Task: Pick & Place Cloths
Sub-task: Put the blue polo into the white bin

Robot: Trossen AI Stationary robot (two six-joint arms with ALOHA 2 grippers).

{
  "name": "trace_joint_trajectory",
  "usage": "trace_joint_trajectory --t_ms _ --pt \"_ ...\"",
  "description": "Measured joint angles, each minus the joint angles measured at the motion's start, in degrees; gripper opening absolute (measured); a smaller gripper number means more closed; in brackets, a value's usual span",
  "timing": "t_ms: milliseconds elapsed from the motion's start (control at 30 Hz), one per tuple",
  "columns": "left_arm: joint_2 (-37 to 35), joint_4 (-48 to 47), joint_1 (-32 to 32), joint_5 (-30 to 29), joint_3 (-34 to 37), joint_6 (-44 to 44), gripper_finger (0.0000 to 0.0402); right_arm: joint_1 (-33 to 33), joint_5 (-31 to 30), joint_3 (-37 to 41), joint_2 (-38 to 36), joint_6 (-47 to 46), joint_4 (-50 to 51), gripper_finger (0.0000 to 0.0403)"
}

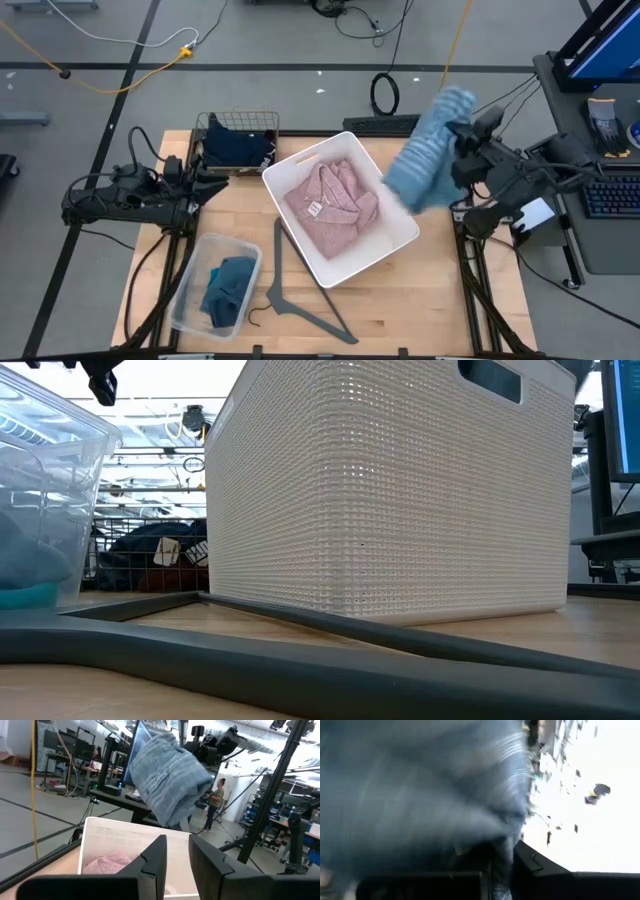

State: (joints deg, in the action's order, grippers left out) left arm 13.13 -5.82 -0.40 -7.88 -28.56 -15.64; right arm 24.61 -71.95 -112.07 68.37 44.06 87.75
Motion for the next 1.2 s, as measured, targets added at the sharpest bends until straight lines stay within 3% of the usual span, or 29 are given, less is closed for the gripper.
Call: trace_joint_trajectory --t_ms 567,733,900,1200 --pt "0.0 -0.02 0.0 -0.26 0.0 2.29 0.0081 -1.44 0.22 0.02 -0.59 17.32 -21.73 0.0019" --pt "0.0 -0.02 -0.04 -0.24 0.0 2.44 0.0081 -1.44 4.71 0.02 0.39 17.1 -32.73 0.0019" --pt "0.0 -0.08 -0.02 -0.22 0.0 2.43 0.0081 -1.43 4.58 0.02 3.22 16.74 -42.58 0.0019" --pt "0.0 -0.13 -0.02 -0.17 0.0 2.43 0.0081 -3.33 4.56 0.07 11.06 15.3 -51.13 0.0019"
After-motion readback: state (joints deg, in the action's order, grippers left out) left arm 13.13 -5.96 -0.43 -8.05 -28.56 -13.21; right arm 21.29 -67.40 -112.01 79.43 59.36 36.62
